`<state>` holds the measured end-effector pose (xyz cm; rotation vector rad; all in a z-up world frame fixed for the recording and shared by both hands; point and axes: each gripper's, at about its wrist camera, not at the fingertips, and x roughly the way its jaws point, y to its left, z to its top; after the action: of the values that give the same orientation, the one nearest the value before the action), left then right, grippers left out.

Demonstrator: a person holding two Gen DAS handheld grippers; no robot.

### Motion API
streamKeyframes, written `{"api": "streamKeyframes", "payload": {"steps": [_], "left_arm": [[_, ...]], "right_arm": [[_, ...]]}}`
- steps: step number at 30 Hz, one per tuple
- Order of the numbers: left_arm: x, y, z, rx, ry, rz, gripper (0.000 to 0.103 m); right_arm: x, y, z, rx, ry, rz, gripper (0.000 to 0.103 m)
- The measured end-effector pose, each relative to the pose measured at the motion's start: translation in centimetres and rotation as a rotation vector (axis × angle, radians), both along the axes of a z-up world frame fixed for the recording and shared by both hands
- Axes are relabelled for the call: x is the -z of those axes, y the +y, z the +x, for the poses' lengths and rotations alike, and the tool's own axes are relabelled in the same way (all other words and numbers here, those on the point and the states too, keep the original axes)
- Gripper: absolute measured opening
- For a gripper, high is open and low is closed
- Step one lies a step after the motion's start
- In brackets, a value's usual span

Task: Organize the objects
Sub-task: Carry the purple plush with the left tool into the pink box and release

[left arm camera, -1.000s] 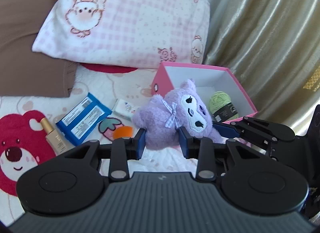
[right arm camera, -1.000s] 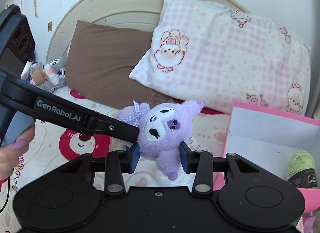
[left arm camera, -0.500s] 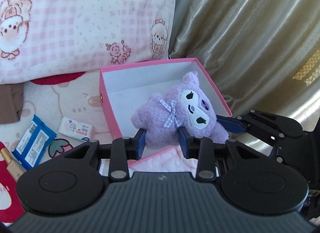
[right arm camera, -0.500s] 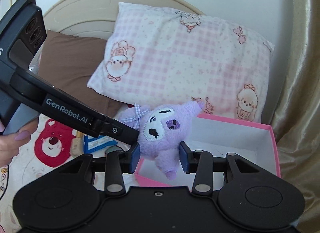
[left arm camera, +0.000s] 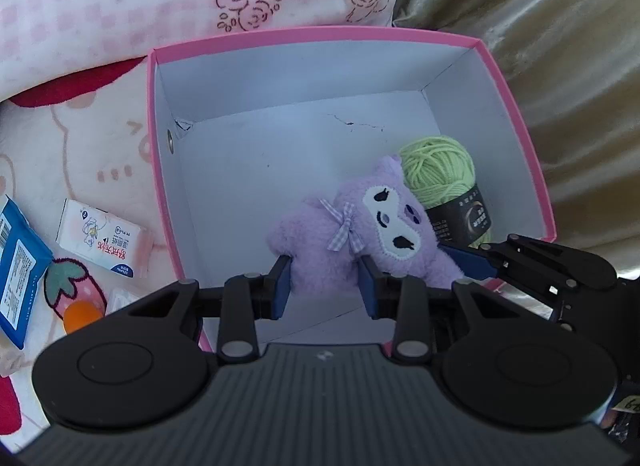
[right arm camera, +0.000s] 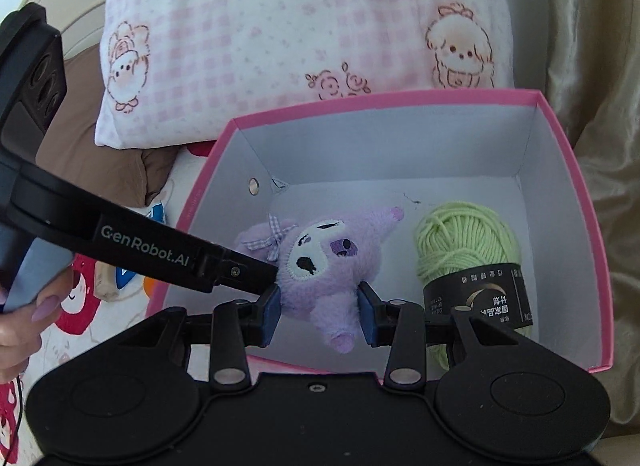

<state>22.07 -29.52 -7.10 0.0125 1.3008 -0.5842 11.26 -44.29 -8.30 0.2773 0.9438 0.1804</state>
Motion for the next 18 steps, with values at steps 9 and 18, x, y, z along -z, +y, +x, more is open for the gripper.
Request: {"api": "streamKeyframes", "payload": {"steps": [9, 18], "left_arm": [[4.1, -1.7, 1.3, -0.047, 0.100, -0.019, 0.035], [3.6, -0.7, 0.0, -0.047, 0.052, -0.045, 0.044]], "right_arm": [[1.9, -1.3, 1.7, 0.061, 0.127, -0.046, 0.045], [1.5, 0.1, 1.6, 0.063, 0.164, -0.180, 0.061]]}}
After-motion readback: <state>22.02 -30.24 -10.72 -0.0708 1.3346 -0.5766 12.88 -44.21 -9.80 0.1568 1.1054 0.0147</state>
